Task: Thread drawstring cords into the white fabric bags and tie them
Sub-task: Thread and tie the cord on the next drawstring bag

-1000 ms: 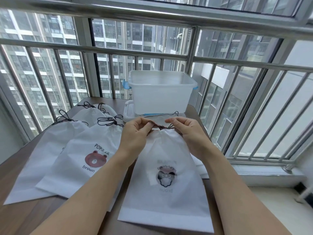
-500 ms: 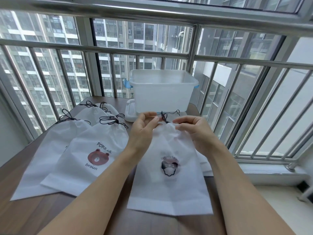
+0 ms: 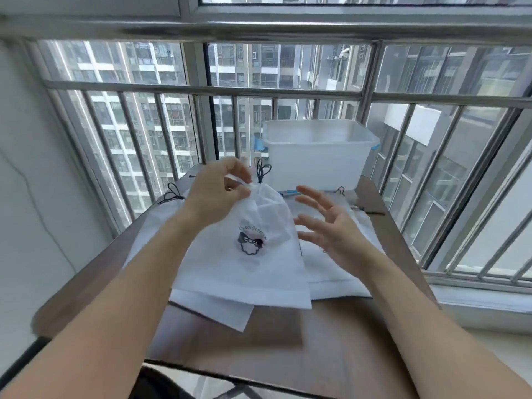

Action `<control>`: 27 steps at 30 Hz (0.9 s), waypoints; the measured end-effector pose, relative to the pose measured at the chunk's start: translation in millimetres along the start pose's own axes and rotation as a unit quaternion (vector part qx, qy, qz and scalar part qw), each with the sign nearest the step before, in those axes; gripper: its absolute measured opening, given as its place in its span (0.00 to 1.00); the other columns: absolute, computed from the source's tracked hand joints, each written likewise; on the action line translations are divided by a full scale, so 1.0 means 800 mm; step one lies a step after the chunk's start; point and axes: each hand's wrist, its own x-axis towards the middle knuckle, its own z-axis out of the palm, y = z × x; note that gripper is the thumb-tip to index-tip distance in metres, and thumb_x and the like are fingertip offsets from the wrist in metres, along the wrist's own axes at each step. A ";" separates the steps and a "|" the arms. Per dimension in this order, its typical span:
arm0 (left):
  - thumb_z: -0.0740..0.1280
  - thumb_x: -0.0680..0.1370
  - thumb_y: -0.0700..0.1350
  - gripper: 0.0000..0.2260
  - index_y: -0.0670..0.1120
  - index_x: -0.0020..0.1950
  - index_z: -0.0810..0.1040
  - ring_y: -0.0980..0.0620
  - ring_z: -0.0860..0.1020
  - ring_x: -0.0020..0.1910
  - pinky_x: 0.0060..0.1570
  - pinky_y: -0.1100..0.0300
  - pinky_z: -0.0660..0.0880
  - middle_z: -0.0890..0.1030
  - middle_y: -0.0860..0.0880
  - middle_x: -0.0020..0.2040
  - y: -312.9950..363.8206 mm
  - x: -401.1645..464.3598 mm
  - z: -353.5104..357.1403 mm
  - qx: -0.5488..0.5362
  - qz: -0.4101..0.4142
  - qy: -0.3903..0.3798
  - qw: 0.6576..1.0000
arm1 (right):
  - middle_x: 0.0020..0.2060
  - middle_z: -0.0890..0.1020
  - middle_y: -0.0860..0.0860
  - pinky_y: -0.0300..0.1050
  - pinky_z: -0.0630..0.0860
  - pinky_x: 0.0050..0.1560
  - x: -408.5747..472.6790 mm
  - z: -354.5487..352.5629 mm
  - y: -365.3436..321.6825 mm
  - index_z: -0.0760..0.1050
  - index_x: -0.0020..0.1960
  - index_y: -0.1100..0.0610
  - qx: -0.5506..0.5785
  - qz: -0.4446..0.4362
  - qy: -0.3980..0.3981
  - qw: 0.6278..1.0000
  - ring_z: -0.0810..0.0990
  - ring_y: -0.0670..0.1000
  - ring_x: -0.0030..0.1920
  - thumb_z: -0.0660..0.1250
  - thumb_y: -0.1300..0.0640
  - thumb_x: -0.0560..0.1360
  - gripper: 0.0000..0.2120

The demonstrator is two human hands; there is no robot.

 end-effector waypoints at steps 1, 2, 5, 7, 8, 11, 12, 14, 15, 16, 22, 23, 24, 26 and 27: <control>0.74 0.74 0.35 0.08 0.47 0.46 0.80 0.53 0.84 0.43 0.46 0.61 0.81 0.84 0.52 0.46 -0.014 -0.002 -0.009 0.028 0.003 0.002 1.000 | 0.68 0.77 0.46 0.54 0.81 0.59 -0.002 0.013 0.005 0.78 0.66 0.41 -0.078 -0.013 -0.014 0.997 0.81 0.49 0.63 0.76 0.55 0.73 0.24; 0.73 0.75 0.35 0.07 0.47 0.45 0.80 0.53 0.84 0.43 0.48 0.57 0.82 0.84 0.51 0.46 -0.027 -0.005 -0.017 0.053 0.003 0.002 0.999 | 0.68 0.76 0.44 0.54 0.79 0.63 -0.004 0.023 0.012 0.78 0.66 0.40 -0.156 -0.027 -0.034 0.987 0.78 0.45 0.66 0.76 0.54 0.74 0.23; 0.73 0.75 0.38 0.07 0.50 0.45 0.82 0.51 0.82 0.51 0.56 0.47 0.79 0.83 0.50 0.52 -0.060 -0.017 -0.030 0.120 0.024 0.005 0.992 | 0.75 0.68 0.39 0.44 0.70 0.72 -0.009 0.052 0.038 0.77 0.69 0.42 -0.331 -0.062 -0.134 0.932 0.68 0.38 0.73 0.75 0.51 0.76 0.22; 0.74 0.74 0.52 0.07 0.54 0.51 0.81 0.49 0.74 0.65 0.68 0.46 0.70 0.77 0.50 0.65 -0.065 -0.032 -0.029 0.179 0.022 0.003 0.984 | 0.79 0.62 0.41 0.41 0.61 0.76 -0.008 0.068 0.053 0.71 0.74 0.46 -0.437 -0.077 -0.170 0.880 0.61 0.38 0.77 0.73 0.48 0.77 0.27; 0.71 0.72 0.64 0.18 0.57 0.58 0.80 0.47 0.66 0.72 0.73 0.45 0.63 0.70 0.49 0.72 -0.064 -0.041 -0.024 0.218 -0.003 -0.012 0.976 | 0.79 0.60 0.41 0.40 0.58 0.77 -0.006 0.076 0.056 0.69 0.76 0.47 -0.462 -0.079 -0.176 0.866 0.58 0.39 0.78 0.72 0.47 0.78 0.29; 0.51 0.69 0.79 0.38 0.68 0.77 0.53 0.43 0.41 0.79 0.74 0.37 0.42 0.43 0.55 0.81 -0.061 -0.069 0.013 0.336 -0.089 -0.115 0.930 | 0.78 0.60 0.42 0.38 0.55 0.78 0.001 0.087 0.059 0.66 0.78 0.48 -0.451 -0.101 -0.198 0.865 0.55 0.37 0.78 0.64 0.53 0.83 0.24; 0.48 0.72 0.78 0.36 0.69 0.77 0.44 0.43 0.36 0.79 0.72 0.34 0.39 0.37 0.56 0.80 -0.064 -0.074 0.027 0.349 -0.104 -0.134 0.922 | 0.78 0.61 0.43 0.37 0.56 0.77 0.003 0.086 0.060 0.68 0.76 0.48 -0.443 -0.095 -0.203 0.868 0.54 0.37 0.78 0.61 0.55 0.84 0.21; 0.46 0.76 0.73 0.32 0.69 0.76 0.37 0.42 0.33 0.78 0.71 0.31 0.39 0.34 0.57 0.80 -0.077 -0.075 0.044 0.348 -0.118 -0.126 0.921 | 0.76 0.68 0.46 0.39 0.62 0.75 0.005 0.078 0.057 0.76 0.70 0.49 -0.430 -0.096 -0.153 0.884 0.62 0.38 0.76 0.61 0.56 0.84 0.16; 0.46 0.77 0.72 0.31 0.68 0.76 0.36 0.42 0.33 0.78 0.71 0.31 0.39 0.33 0.56 0.80 -0.087 -0.073 0.047 0.349 -0.120 -0.118 0.922 | 0.71 0.74 0.48 0.41 0.66 0.73 0.006 0.070 0.054 0.80 0.66 0.51 -0.426 -0.100 -0.093 0.894 0.68 0.39 0.72 0.63 0.55 0.83 0.14; 0.46 0.78 0.71 0.31 0.68 0.76 0.35 0.42 0.32 0.78 0.71 0.31 0.38 0.32 0.56 0.80 -0.095 -0.068 0.050 0.346 -0.115 -0.109 0.925 | 0.67 0.78 0.48 0.45 0.70 0.70 0.009 0.056 0.050 0.81 0.64 0.53 -0.438 -0.097 -0.017 0.894 0.73 0.41 0.67 0.65 0.54 0.82 0.13; 0.53 0.80 0.66 0.33 0.61 0.80 0.41 0.43 0.32 0.78 0.73 0.34 0.35 0.34 0.51 0.81 -0.107 -0.045 0.053 0.374 -0.063 -0.076 0.922 | 0.61 0.76 0.56 0.51 0.73 0.54 0.020 -0.026 0.039 0.75 0.59 0.57 -0.568 0.098 0.225 0.785 0.72 0.60 0.66 0.74 0.42 0.70 0.26; 0.57 0.80 0.63 0.33 0.57 0.81 0.46 0.43 0.33 0.78 0.73 0.34 0.36 0.36 0.50 0.81 -0.102 -0.039 0.054 0.378 -0.053 -0.063 0.922 | 0.60 0.76 0.56 0.51 0.73 0.54 0.021 -0.036 0.042 0.74 0.57 0.58 -0.567 0.118 0.238 0.780 0.71 0.60 0.66 0.75 0.40 0.67 0.29; 0.62 0.79 0.58 0.33 0.53 0.80 0.52 0.43 0.35 0.79 0.74 0.35 0.38 0.40 0.47 0.81 -0.094 -0.035 0.056 0.366 -0.033 -0.039 0.929 | 0.59 0.76 0.56 0.50 0.74 0.55 0.023 -0.045 0.046 0.74 0.56 0.59 -0.560 0.135 0.252 0.778 0.72 0.61 0.64 0.76 0.37 0.63 0.32; 0.69 0.74 0.49 0.30 0.47 0.74 0.65 0.42 0.46 0.80 0.77 0.40 0.47 0.53 0.44 0.80 -0.067 -0.029 0.060 0.299 0.039 0.042 0.953 | 0.54 0.78 0.55 0.50 0.75 0.53 0.025 -0.053 0.047 0.76 0.50 0.57 -0.554 0.145 0.275 0.772 0.74 0.61 0.60 0.74 0.32 0.53 0.36; 0.70 0.72 0.46 0.26 0.46 0.70 0.70 0.42 0.54 0.78 0.76 0.44 0.54 0.60 0.44 0.77 -0.053 -0.026 0.068 0.254 0.075 0.084 0.961 | 0.53 0.79 0.55 0.50 0.76 0.53 0.026 -0.060 0.046 0.76 0.49 0.56 -0.559 0.145 0.288 0.764 0.76 0.61 0.59 0.73 0.30 0.52 0.38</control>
